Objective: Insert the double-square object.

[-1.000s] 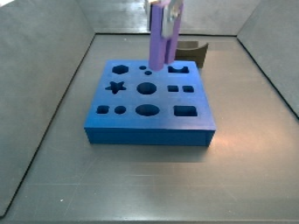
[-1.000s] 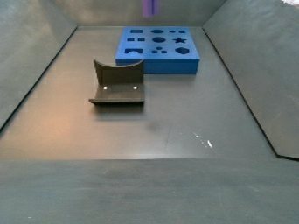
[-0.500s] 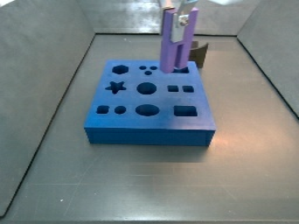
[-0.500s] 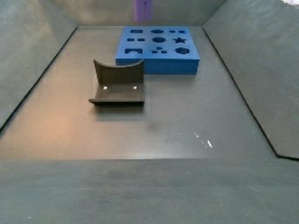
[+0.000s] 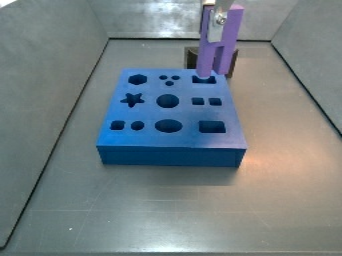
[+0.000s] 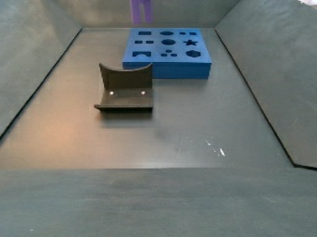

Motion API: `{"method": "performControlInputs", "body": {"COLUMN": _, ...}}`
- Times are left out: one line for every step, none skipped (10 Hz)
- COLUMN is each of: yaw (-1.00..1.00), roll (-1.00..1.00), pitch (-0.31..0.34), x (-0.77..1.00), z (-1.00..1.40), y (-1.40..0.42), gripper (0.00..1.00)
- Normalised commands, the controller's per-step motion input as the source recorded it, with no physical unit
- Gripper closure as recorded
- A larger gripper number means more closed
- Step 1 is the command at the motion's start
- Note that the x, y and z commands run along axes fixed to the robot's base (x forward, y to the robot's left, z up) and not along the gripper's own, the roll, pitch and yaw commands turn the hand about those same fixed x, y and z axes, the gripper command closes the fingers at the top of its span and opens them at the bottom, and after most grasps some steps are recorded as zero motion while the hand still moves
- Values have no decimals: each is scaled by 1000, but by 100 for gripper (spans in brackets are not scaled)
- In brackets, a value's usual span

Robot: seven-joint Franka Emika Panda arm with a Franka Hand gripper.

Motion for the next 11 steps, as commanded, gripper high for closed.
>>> {"method": "performControlInputs", "body": {"yaw": -917, "roll": 0, "pitch": 0, "x": 240, "z": 0, "y": 149, "gripper": 100}}
{"method": "performControlInputs", "body": {"yaw": -923, "roll": 0, "pitch": -3, "x": 249, "z": 0, "y": 140, "gripper": 100}}
{"method": "performControlInputs", "body": {"yaw": -934, "roll": 0, "pitch": 0, "x": 223, "z": 0, "y": 123, "gripper": 100}}
{"method": "performControlInputs", "body": {"yaw": -846, "roll": 167, "pitch": -1, "x": 343, "z": -337, "y": 29, "gripper": 100}}
{"method": "performControlInputs", "body": {"yaw": -577, "roll": 103, "pitch": -57, "x": 563, "z": -700, "y": -66, "gripper": 100}}
{"method": "performControlInputs", "body": {"yaw": -160, "roll": 101, "pitch": -10, "x": 83, "z": -577, "y": -209, "gripper": 100}}
{"method": "performControlInputs", "body": {"yaw": -20, "roll": 89, "pitch": -34, "x": -126, "z": -540, "y": -66, "gripper": 100}}
{"method": "performControlInputs", "body": {"yaw": 0, "roll": 90, "pitch": -119, "x": -200, "z": -326, "y": 0, "gripper": 100}}
{"method": "performControlInputs", "body": {"yaw": 9, "roll": 21, "pitch": -200, "x": -177, "z": -360, "y": 0, "gripper": 100}}
{"method": "performControlInputs", "body": {"yaw": 0, "roll": 0, "pitch": -147, "x": -80, "z": -446, "y": 0, "gripper": 100}}
{"method": "performControlInputs", "body": {"yaw": 0, "roll": 49, "pitch": -19, "x": -103, "z": -386, "y": -11, "gripper": 100}}
